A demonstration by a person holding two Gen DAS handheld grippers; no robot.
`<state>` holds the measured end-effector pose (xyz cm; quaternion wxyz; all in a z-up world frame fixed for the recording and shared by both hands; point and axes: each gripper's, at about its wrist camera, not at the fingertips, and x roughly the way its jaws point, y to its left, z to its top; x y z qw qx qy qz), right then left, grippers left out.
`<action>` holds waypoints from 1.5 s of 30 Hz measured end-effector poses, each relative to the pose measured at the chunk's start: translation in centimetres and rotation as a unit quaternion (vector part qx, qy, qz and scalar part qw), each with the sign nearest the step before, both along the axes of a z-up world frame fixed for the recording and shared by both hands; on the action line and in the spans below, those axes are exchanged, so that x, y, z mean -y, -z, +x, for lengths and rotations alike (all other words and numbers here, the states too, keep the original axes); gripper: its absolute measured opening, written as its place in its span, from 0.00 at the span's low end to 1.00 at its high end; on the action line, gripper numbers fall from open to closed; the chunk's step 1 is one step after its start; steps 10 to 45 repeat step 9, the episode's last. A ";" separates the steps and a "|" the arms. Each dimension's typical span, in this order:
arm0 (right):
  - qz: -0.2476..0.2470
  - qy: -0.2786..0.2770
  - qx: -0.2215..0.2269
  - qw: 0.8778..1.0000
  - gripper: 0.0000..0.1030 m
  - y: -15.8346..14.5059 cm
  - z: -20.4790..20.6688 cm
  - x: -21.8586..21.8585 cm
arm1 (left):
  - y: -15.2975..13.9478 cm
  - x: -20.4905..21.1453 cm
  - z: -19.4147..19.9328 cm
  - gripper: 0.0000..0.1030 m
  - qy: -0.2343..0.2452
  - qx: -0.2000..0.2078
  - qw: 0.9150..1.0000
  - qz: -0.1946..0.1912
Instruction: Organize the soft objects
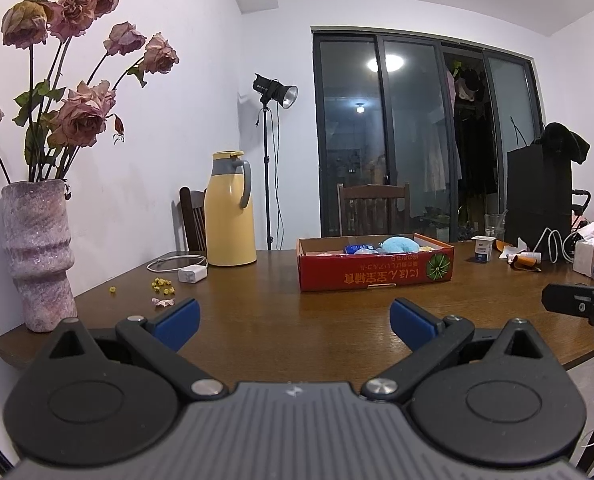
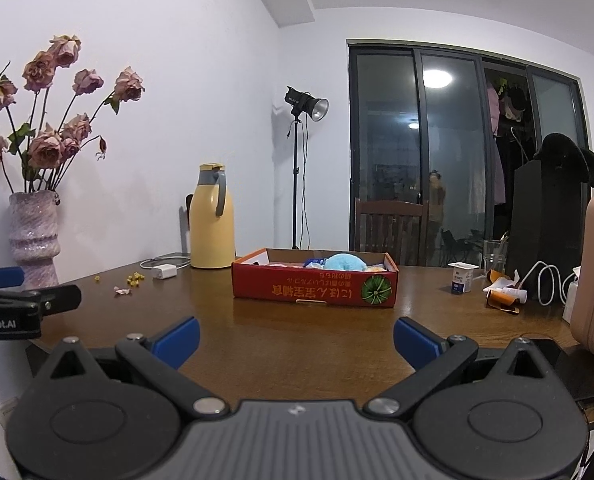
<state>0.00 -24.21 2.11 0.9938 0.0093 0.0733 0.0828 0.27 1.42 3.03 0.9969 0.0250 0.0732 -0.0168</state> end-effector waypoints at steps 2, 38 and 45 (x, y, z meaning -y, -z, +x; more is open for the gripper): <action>0.000 0.000 0.000 1.000 1.00 0.0 0.0 0.0 | 0.0 0.0 0.0 1.00 -0.001 0.001 1.000 0.000; 0.000 0.000 0.000 1.000 1.00 0.0 0.0 0.0 | -0.1 0.0 -0.1 1.00 -0.013 0.015 1.000 0.006; 0.000 0.000 0.000 1.000 1.00 0.0 0.0 0.0 | -0.1 0.0 -0.1 1.00 -0.013 0.015 1.000 0.006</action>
